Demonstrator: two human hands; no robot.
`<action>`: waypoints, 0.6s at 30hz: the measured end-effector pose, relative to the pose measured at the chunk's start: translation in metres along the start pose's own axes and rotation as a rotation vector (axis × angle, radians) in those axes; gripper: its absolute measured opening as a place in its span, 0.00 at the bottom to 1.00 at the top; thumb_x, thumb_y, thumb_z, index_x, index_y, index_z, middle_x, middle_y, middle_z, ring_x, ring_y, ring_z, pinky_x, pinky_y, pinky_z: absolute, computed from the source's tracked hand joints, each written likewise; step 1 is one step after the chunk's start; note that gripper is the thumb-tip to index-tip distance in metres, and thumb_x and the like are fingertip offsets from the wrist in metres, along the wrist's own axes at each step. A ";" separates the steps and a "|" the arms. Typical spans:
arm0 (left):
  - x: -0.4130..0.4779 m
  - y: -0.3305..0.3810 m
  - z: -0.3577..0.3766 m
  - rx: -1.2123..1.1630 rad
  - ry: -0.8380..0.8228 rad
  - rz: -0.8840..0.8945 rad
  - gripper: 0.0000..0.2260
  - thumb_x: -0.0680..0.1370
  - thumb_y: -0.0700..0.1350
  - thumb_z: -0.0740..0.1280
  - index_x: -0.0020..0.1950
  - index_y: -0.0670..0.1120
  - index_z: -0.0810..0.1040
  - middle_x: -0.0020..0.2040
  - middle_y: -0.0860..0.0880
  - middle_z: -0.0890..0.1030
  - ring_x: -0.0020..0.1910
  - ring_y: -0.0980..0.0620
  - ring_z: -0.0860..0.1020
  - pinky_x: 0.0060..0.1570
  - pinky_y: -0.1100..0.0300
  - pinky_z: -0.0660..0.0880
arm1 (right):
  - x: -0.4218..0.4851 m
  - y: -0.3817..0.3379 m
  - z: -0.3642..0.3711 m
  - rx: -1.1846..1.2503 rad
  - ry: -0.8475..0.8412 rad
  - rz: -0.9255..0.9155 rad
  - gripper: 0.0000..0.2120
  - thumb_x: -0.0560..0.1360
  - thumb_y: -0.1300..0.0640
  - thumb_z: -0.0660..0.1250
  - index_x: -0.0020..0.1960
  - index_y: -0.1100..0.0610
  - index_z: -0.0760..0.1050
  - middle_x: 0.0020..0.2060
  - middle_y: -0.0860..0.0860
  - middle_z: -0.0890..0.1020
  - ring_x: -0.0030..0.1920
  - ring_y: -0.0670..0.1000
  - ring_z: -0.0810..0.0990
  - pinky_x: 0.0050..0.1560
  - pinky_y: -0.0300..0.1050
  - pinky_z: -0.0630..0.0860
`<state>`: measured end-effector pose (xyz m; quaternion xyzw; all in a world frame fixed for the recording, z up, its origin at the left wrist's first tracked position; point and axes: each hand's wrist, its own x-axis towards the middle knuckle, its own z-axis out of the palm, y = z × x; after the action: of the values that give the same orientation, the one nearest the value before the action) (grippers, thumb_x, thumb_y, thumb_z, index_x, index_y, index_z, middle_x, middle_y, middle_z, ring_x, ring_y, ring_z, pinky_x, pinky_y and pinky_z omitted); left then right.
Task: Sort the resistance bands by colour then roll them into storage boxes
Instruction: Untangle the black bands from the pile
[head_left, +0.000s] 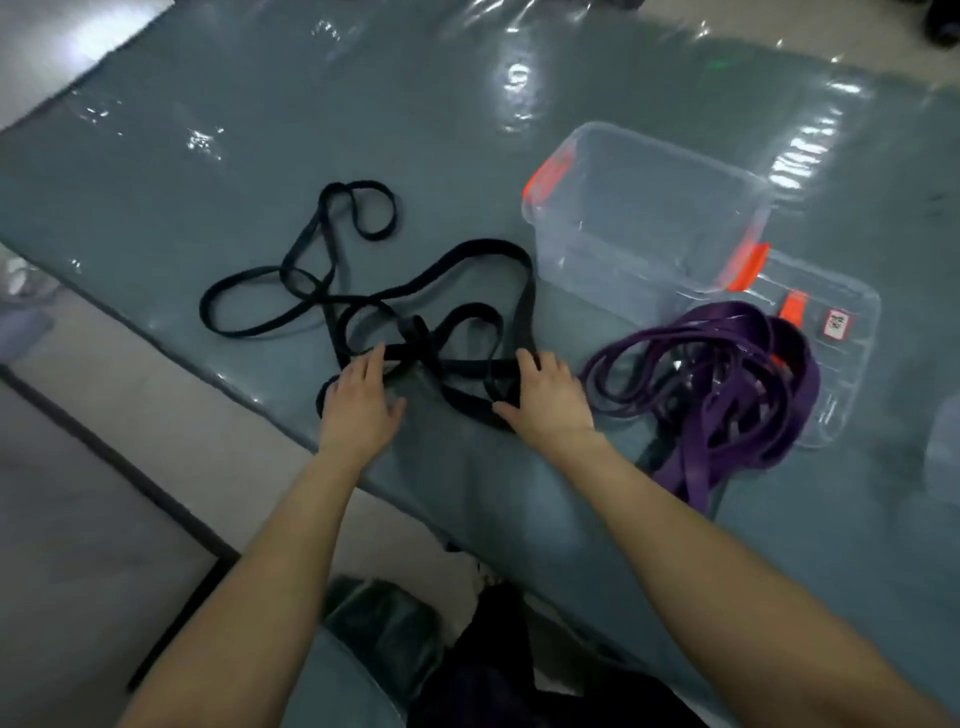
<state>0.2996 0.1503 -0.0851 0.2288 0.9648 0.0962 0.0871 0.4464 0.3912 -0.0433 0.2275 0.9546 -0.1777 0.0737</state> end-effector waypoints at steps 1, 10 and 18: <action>0.006 -0.005 0.004 -0.009 0.011 0.003 0.38 0.82 0.55 0.70 0.87 0.46 0.57 0.76 0.40 0.72 0.73 0.37 0.72 0.70 0.38 0.74 | 0.006 -0.003 0.004 -0.011 0.009 0.029 0.35 0.78 0.40 0.73 0.77 0.56 0.67 0.67 0.60 0.75 0.67 0.63 0.74 0.65 0.61 0.76; 0.052 -0.007 -0.049 -0.141 0.387 0.076 0.08 0.81 0.52 0.72 0.56 0.50 0.86 0.43 0.50 0.79 0.46 0.44 0.78 0.51 0.46 0.72 | 0.022 0.004 -0.036 0.140 0.169 0.039 0.14 0.79 0.60 0.66 0.64 0.57 0.74 0.48 0.60 0.85 0.51 0.65 0.82 0.54 0.56 0.76; 0.084 0.011 -0.186 -0.485 0.678 0.128 0.11 0.87 0.53 0.64 0.67 0.52 0.79 0.51 0.48 0.86 0.45 0.49 0.85 0.48 0.47 0.83 | 0.050 -0.017 -0.149 0.548 0.321 0.020 0.13 0.80 0.60 0.70 0.64 0.51 0.80 0.56 0.48 0.87 0.55 0.53 0.84 0.58 0.46 0.78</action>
<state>0.1905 0.1709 0.0871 0.2167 0.8720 0.3955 -0.1901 0.3857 0.4530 0.0888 0.2732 0.8685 -0.3892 -0.1401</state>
